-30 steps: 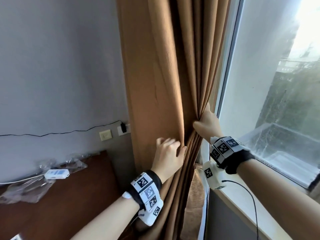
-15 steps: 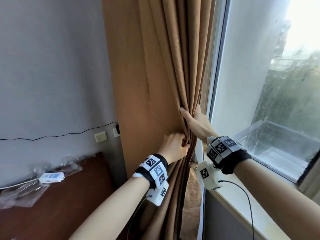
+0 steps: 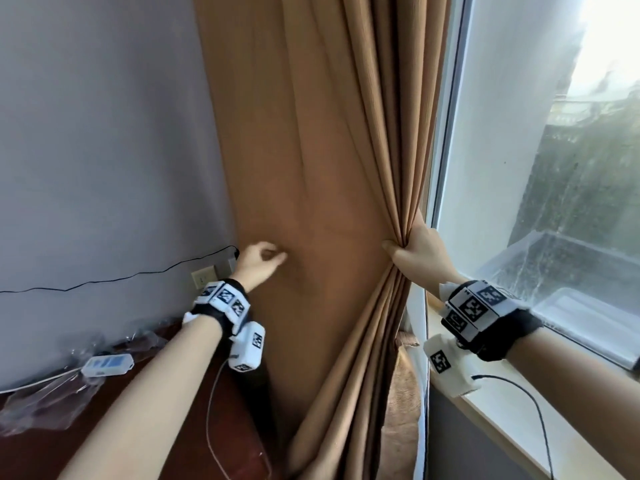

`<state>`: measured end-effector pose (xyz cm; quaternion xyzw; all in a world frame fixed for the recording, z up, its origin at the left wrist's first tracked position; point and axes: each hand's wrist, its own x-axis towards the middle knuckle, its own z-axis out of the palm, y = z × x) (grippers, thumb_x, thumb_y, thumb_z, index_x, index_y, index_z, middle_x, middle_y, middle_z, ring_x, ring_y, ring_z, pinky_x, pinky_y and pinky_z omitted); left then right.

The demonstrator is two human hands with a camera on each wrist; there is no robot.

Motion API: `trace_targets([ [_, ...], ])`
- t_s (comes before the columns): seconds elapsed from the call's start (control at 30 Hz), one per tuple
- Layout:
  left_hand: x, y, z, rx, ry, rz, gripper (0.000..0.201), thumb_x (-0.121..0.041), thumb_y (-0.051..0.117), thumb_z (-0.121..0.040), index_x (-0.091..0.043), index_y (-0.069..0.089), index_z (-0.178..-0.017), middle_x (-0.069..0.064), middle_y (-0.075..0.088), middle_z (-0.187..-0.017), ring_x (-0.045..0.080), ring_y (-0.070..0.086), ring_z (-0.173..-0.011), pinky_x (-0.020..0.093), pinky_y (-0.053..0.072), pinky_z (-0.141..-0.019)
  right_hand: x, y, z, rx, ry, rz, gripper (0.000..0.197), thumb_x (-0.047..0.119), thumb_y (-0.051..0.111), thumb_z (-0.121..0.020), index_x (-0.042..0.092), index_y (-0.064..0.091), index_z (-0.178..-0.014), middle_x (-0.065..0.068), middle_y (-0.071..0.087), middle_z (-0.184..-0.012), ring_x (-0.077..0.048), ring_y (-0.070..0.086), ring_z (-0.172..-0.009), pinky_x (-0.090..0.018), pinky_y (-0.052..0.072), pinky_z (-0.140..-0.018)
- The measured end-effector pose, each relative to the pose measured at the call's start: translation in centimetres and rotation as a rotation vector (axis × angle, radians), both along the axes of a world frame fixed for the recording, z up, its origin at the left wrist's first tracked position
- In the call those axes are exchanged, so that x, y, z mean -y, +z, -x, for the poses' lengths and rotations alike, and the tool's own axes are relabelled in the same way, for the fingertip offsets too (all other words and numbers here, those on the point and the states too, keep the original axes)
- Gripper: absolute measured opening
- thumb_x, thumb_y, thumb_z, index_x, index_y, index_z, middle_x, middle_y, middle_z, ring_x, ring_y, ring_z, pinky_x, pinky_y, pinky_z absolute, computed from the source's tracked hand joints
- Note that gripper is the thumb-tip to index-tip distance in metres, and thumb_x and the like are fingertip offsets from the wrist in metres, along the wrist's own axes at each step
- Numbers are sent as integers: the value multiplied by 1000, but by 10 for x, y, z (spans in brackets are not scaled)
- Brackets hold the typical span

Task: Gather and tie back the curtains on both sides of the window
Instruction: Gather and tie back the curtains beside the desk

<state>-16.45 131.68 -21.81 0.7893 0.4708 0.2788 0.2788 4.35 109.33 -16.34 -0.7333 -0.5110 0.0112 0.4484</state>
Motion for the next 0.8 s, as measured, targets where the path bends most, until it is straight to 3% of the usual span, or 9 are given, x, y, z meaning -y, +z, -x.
trace_targets([
  [0.07,-38,-12,20,50,174,150,75,-36,78,-77,-8,42,-136,14,52,-136,29,50,-125,38,41,-104,-3,-3,-3,10,-20,-12,50,9,60,-87,11,37,-132,-6,60,-83,-11,50,-63,-17,40,-53],
  [0.13,-67,-24,34,84,259,290,107,-34,85,-68,-4,19,-147,19,36,-148,33,39,-134,47,33,-111,-6,-6,-5,16,-42,-16,47,9,60,-87,10,39,-129,3,54,-75,-2,46,-61,-9,36,-48],
  [0.27,-94,-45,38,134,213,440,135,-32,91,-55,-15,-1,-152,17,20,-156,35,24,-142,54,23,-114,-12,-10,-8,26,-63,-26,39,11,61,-87,11,42,-120,9,53,-73,-4,50,-63,-11,40,-50],
  [0.33,-94,-52,31,187,153,454,141,-30,93,-50,-20,-4,-152,14,17,-158,31,20,-144,52,20,-115,-13,-10,-8,20,-62,-30,35,11,62,-87,12,42,-116,3,57,-76,-16,56,-68,-22,46,-57],
  [0.4,-95,-55,23,231,100,423,138,-24,94,-48,-19,3,-152,14,22,-156,29,25,-142,48,22,-115,-13,-9,-7,19,-64,-36,37,11,62,-86,11,43,-118,-3,60,-81,-24,58,-75,-34,49,-66],
  [0.53,-97,-63,10,270,73,363,134,-33,97,-39,-14,21,-148,11,35,-150,27,39,-134,43,33,-111,-12,-10,-5,9,-69,-45,41,11,62,-86,11,42,-122,5,56,-79,-22,56,-77,-34,48,-70],
  [0.6,-88,-62,7,328,91,349,111,-31,95,-47,-12,37,-141,8,48,-139,24,52,-121,38,43,-102,-12,-9,-4,7,-74,-41,41,11,62,-87,10,42,-123,3,57,-80,-19,53,-73,-32,47,-69],
  [0.7,-69,-63,4,380,110,326,60,-21,86,-68,-9,59,-121,5,66,-113,23,62,-102,34,48,-93,-11,-7,-2,16,-78,-33,39,12,61,-88,9,43,-122,-2,57,-80,-20,51,-72,-30,44,-66],
  [0.8,-42,-63,6,381,171,228,49,-27,83,-71,-8,65,-112,9,70,-108,26,65,-102,38,50,-96,-10,-7,-1,21,-86,-35,38,11,61,-88,7,43,-121,-9,60,-84,-20,49,-71,-28,39,-64],
])
